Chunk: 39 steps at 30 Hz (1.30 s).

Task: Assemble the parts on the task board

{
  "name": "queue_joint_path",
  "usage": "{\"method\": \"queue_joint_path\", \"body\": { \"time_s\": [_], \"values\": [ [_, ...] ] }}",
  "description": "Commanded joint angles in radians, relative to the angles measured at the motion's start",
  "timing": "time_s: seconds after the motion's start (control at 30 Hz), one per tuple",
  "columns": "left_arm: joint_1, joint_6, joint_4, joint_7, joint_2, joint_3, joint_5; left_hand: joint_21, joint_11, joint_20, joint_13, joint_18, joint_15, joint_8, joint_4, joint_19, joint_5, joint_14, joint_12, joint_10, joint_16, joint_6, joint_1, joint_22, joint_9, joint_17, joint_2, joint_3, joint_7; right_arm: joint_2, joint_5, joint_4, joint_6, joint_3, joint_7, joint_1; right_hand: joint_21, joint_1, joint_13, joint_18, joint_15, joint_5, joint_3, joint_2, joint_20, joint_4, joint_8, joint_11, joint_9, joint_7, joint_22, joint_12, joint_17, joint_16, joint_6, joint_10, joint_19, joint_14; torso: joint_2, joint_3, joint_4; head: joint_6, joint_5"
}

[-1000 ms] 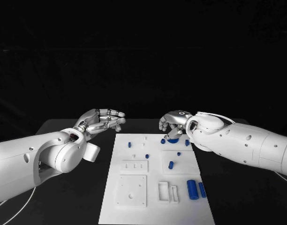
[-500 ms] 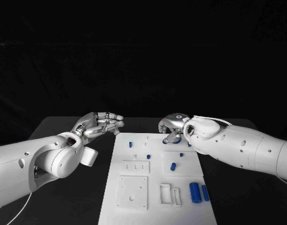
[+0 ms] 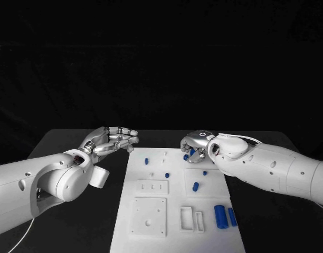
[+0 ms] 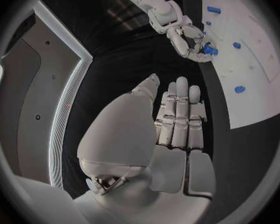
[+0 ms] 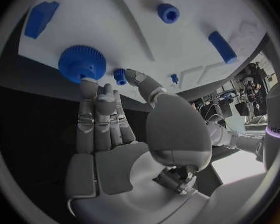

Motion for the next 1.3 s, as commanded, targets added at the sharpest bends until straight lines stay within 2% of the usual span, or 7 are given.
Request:
{"method": "queue_joint_path", "body": {
  "time_s": [0.03, 0.5, 0.83, 0.87, 0.9, 1.13, 1.3],
  "values": [
    [0.003, 0.014, -0.004, 0.009, 0.001, 0.002, -0.005, 0.005, 0.006, -0.007, 0.001, 0.006, 0.000, -0.007, 0.005, -0.001, -0.005, -0.005, -0.007, 0.001, 0.005, 0.000, -0.005, 0.010, -0.001, -0.001, -0.003, 0.000, 0.009, 0.002, -0.025, 0.001, 0.009, 0.000, 0.013, -0.003, 0.007, 0.005, 0.001, 0.030, -0.001, -0.008, 0.006, 0.010, 0.004, 0.000, 0.002, -0.003, 0.002, -0.003, 0.022, -0.001, -0.002, 0.004, 0.010, 0.011, -0.005, -0.006, 0.008, -0.0008, -0.0002, 0.001, 0.000],
    [0.009, 0.030, -0.011, 0.005, 0.000, 0.005, -0.005, 0.006, 0.008, -0.009, 0.001, 0.003, 0.000, -0.009, 0.007, -0.002, -0.005, -0.006, -0.013, -0.002, 0.007, -0.001, -0.007, 0.009, -0.003, -0.002, -0.006, -0.001, 0.010, -0.002, -0.041, 0.009, 0.007, 0.000, 0.016, -0.008, 0.017, 0.025, 0.020, 0.029, -0.017, -0.069, 0.028, 0.026, 0.007, -0.001, 0.005, -0.020, 0.012, -0.015, 0.020, 0.020, -0.012, 0.016, 0.041, 0.061, -0.007, -0.010, 0.028, 0.0011, -0.0005, 0.013, 0.016],
    [0.010, 0.033, -0.013, 0.003, 0.002, 0.007, -0.005, 0.007, 0.010, -0.012, 0.002, 0.001, 0.000, -0.012, 0.009, -0.002, -0.005, -0.007, -0.018, -0.004, 0.008, -0.005, -0.008, 0.008, -0.005, -0.004, -0.007, -0.001, 0.011, -0.002, -0.053, 0.006, 0.005, 0.000, 0.022, -0.008, 0.026, 0.027, 0.042, 0.030, -0.028, -0.098, 0.068, 0.037, 0.008, 0.000, 0.007, -0.031, 0.022, -0.027, 0.020, 0.031, -0.021, 0.025, 0.072, 0.089, -0.006, -0.009, 0.035, 0.0009, -0.0020, 0.019, 0.015],
    [0.010, 0.033, -0.014, 0.002, 0.002, 0.007, -0.005, 0.007, 0.010, -0.012, 0.002, 0.000, 0.000, -0.012, 0.009, -0.002, -0.005, -0.007, -0.019, -0.005, 0.008, -0.006, -0.008, 0.007, -0.005, -0.004, -0.007, 0.000, 0.011, -0.003, -0.053, 0.008, 0.004, 0.000, 0.023, -0.008, 0.029, 0.022, 0.047, 0.030, -0.031, -0.107, 0.072, 0.044, 0.007, 0.001, 0.009, -0.034, 0.024, -0.030, 0.021, 0.035, -0.021, 0.028, 0.080, 0.096, -0.003, -0.007, 0.035, 0.0009, -0.0020, 0.020, 0.014],
    [0.010, 0.033, -0.014, 0.001, 0.002, 0.007, -0.005, 0.007, 0.010, -0.013, 0.002, 0.000, 0.000, -0.013, 0.009, -0.002, -0.005, -0.007, -0.019, -0.005, 0.008, -0.006, -0.008, 0.007, -0.005, -0.004, -0.007, 0.000, 0.012, -0.003, -0.054, 0.008, 0.003, 0.000, 0.024, -0.008, 0.032, 0.019, 0.050, 0.030, -0.033, -0.116, 0.077, 0.046, 0.006, 0.001, 0.011, -0.036, 0.026, -0.032, 0.021, 0.036, -0.021, 0.032, 0.087, 0.101, -0.001, -0.006, 0.031, -0.0039, -0.0006, 0.016, 0.013],
    [0.010, 0.033, -0.016, 0.000, 0.001, 0.007, -0.005, 0.007, 0.011, -0.014, 0.002, -0.001, 0.000, -0.014, 0.009, -0.003, -0.005, -0.007, -0.022, -0.006, 0.008, -0.008, -0.007, 0.007, -0.006, -0.004, -0.008, 0.000, 0.012, -0.006, -0.064, 0.015, -0.024, 0.000, 0.016, -0.008, 0.058, 0.026, 0.089, 0.030, -0.051, -0.260, 0.203, 0.057, -0.008, 0.006, 0.011, -0.056, 0.044, -0.047, 0.022, 0.050, -0.017, 0.060, 0.133, 0.137, 0.000, -0.013, 0.035, -0.0045, 0.0001, 0.018, 0.010],
    [0.010, 0.032, -0.017, -0.002, 0.001, 0.007, -0.005, 0.007, 0.012, -0.014, 0.002, -0.002, 0.000, -0.015, 0.009, -0.003, -0.006, -0.007, -0.023, -0.007, 0.008, -0.009, -0.006, 0.007, -0.007, -0.005, -0.009, 0.000, 0.013, -0.010, -0.070, 0.029, -0.056, 0.000, -0.009, -0.008, 0.067, 0.017, 0.127, 0.030, -0.060, -0.324, 0.262, 0.054, -0.012, 0.005, 0.011, -0.064, 0.062, -0.054, 0.020, 0.064, -0.025, 0.060, 0.150, 0.155, -0.003, -0.016, 0.037, -0.0048, 0.0002, 0.022, 0.011]
  ]
}}
